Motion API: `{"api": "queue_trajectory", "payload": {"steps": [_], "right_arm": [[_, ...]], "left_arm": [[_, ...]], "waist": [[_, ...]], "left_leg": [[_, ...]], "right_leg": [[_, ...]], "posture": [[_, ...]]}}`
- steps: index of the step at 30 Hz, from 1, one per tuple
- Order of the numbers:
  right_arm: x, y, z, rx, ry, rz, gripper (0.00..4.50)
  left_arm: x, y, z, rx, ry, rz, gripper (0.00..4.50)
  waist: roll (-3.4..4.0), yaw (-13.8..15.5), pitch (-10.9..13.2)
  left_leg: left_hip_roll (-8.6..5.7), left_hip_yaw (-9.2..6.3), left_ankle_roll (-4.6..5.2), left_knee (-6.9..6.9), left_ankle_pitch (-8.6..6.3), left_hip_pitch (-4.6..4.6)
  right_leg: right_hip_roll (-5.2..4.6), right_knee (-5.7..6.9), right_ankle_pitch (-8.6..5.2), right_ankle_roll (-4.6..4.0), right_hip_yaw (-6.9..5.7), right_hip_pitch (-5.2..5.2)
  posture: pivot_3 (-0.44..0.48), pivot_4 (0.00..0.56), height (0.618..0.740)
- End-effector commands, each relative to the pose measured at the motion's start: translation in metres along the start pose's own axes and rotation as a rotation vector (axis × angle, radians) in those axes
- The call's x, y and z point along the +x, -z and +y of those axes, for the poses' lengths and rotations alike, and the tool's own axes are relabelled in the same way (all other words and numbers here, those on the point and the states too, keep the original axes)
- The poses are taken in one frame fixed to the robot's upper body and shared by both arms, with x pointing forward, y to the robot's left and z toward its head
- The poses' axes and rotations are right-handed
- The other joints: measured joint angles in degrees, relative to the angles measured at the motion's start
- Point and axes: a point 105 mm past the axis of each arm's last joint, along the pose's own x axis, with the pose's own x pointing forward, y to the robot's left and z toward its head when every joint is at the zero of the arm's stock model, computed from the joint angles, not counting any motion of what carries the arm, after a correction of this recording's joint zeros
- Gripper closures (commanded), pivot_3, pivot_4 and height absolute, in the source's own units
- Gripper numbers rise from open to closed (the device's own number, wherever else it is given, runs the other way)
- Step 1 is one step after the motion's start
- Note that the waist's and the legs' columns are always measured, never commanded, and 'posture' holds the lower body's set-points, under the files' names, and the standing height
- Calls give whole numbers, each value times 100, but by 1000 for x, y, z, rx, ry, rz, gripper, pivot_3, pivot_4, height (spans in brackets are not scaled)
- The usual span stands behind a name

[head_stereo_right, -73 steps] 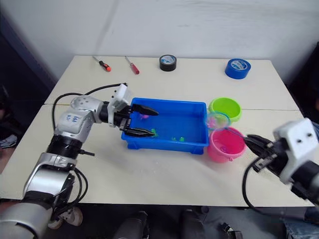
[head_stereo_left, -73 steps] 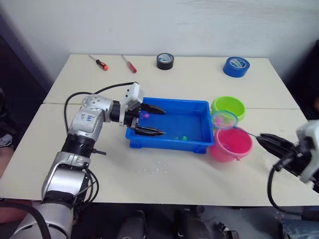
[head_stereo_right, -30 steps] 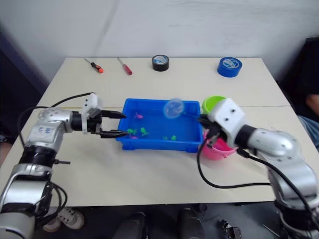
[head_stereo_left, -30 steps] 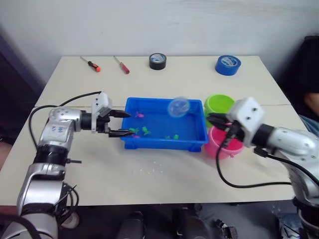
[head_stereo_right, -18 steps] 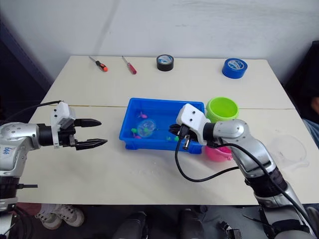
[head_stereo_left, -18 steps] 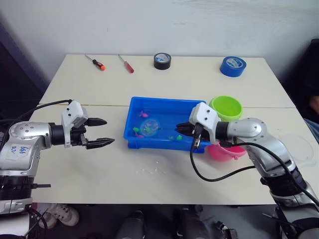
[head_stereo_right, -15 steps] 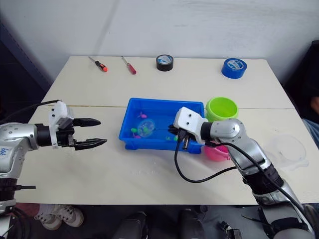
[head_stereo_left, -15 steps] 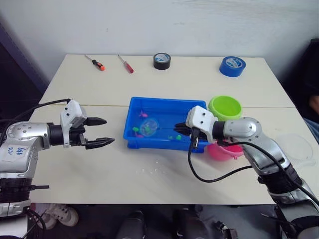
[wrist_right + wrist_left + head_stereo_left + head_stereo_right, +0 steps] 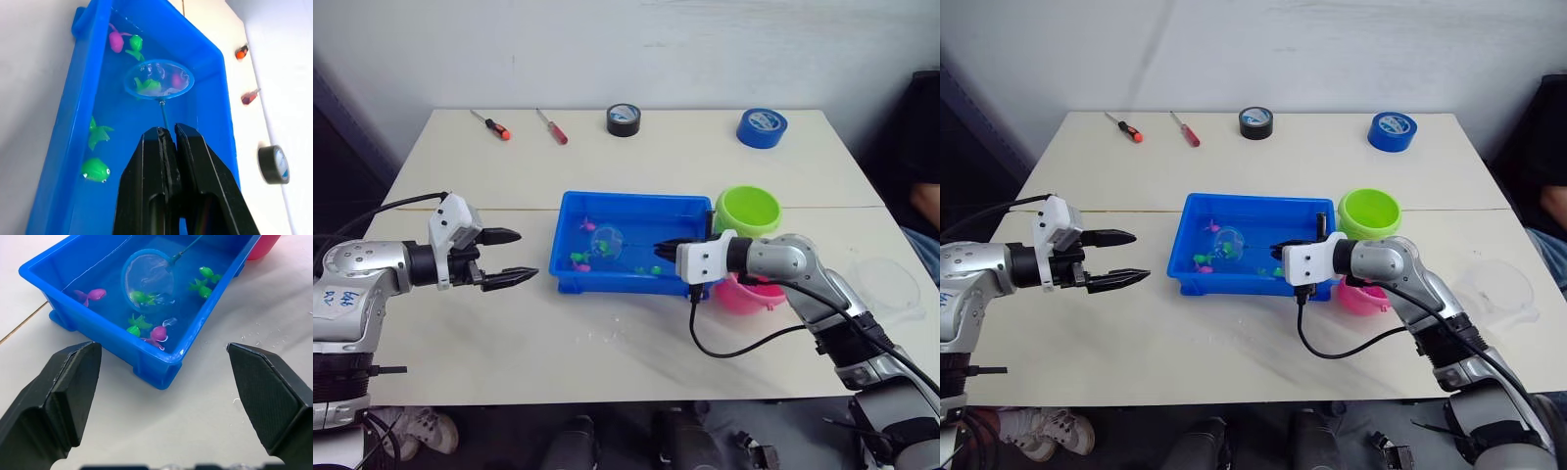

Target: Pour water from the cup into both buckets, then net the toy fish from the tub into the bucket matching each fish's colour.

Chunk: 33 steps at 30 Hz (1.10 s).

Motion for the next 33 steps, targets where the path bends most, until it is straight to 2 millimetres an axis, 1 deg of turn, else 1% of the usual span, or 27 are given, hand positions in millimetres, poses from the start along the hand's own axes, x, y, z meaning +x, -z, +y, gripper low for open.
{"api": "queue_trajectory", "payload": {"steps": [1,6,8,12,16,25,29,33], "right_arm": [[0,-12,-17,-160,80,-68,4500],[-1,-20,-31,-160,168,-123,4500],[0,-24,-32,-152,177,-142,4500],[7,-24,-18,-167,110,-147,4500],[13,-18,-7,-188,62,-119,4500],[24,-17,-6,-205,48,-108,4500],[26,-16,-7,-215,42,-107,4500],[27,-13,-2,-256,15,-97,4500]], "left_arm": [[-4,-12,-1,52,-1,-22,57],[-3,-13,-1,57,1,-24,57],[-3,-14,0,59,0,-24,57],[-3,-14,0,59,5,-22,57],[-4,-12,-2,60,18,-5,57],[-6,-12,1,64,9,-7,57],[-6,-12,1,63,4,-7,57],[-6,-11,1,62,2,-8,57]], "waist": [[0,-14,0],[1,-37,0],[1,-33,0],[1,-27,0],[1,-27,1],[1,-34,1],[2,-32,1],[2,-31,1]], "left_leg": [[0,0,0,0,0,0],[1,0,-5,-3,2,2],[1,0,-6,-3,3,2],[1,0,-6,-2,3,2],[1,-1,-6,-2,3,3],[1,0,-6,-3,3,4],[1,-1,-6,-4,3,4],[1,0,-6,-4,3,4]], "right_leg": [[0,0,0,0,0,0],[1,1,0,-1,0,-1],[1,3,0,-1,0,0],[1,3,0,-1,0,1],[1,4,0,-1,0,2],[1,6,-1,-2,0,1],[2,5,-1,-1,0,1],[1,6,-1,-1,0,2]], "posture": [[0,150,736],[0,150,736],[0,150,736],[0,150,736],[0,150,736],[0,150,736],[0,150,736],[0,150,736]]}}
